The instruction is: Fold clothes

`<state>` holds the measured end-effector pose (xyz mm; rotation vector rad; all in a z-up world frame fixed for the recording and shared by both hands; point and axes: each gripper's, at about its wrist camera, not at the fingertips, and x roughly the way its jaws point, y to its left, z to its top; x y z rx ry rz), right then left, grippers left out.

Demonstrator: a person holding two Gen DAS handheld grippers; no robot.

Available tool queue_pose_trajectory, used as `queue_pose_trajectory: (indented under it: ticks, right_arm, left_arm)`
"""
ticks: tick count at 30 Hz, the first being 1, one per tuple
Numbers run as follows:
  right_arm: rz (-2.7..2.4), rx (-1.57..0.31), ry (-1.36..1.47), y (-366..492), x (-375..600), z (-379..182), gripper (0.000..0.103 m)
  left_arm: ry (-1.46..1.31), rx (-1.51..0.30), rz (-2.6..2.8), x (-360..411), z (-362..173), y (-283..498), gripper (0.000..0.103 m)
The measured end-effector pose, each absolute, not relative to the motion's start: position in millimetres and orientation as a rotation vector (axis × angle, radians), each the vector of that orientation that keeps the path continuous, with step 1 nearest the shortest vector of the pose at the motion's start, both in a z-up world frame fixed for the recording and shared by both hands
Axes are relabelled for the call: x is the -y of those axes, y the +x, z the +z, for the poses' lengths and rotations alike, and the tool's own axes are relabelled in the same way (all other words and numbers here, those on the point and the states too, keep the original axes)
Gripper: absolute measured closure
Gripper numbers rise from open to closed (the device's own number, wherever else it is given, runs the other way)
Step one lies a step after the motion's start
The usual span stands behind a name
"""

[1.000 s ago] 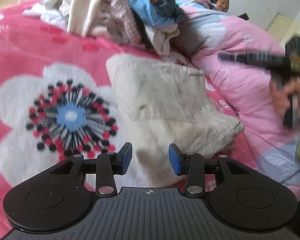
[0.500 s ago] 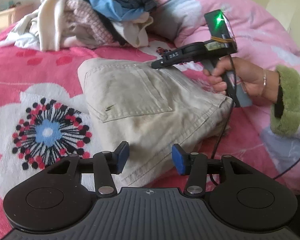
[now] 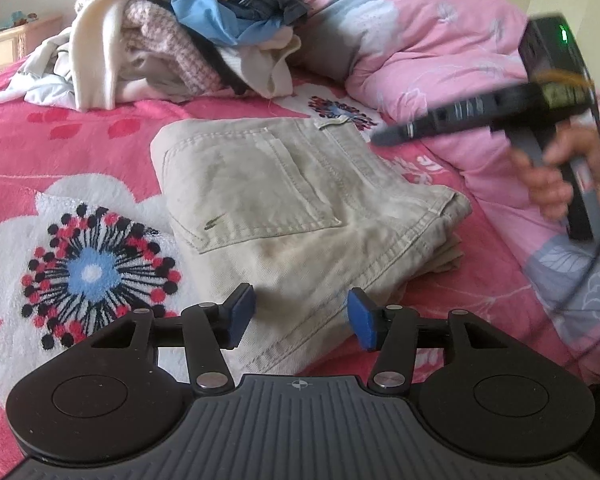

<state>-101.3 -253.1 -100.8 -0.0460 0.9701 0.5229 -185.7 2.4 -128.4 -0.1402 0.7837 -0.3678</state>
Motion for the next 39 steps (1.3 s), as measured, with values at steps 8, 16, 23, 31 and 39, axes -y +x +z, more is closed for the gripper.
queue_pose_trajectory:
  ticks: [8, 16, 23, 31, 39]
  right_arm:
    - [0.633, -0.919, -0.05, -133, 246, -63, 0.08]
    - [0.623, -1.044, -0.169, -145, 235, -99, 0.082]
    - [0.629, -1.047, -0.167, -144, 236, -97, 0.082]
    - [0.625, -1.045, -0.17, -146, 235, -99, 0.082]
    - [0.626, -1.046, -0.171, -145, 237, -99, 0.082]
  left_arm:
    - [-0.128, -0.737, -0.346, -6, -116, -190, 0.052]
    - [-0.051, -0.776, -0.346, 9, -130, -190, 0.052]
    - [-0.051, -0.778, -0.343, 9, -131, -190, 0.052]
    - [-0.048, -0.78, -0.342, 9, -131, -190, 0.052]
    - [-0.05, -0.781, -0.342, 9, -131, -190, 0.052]
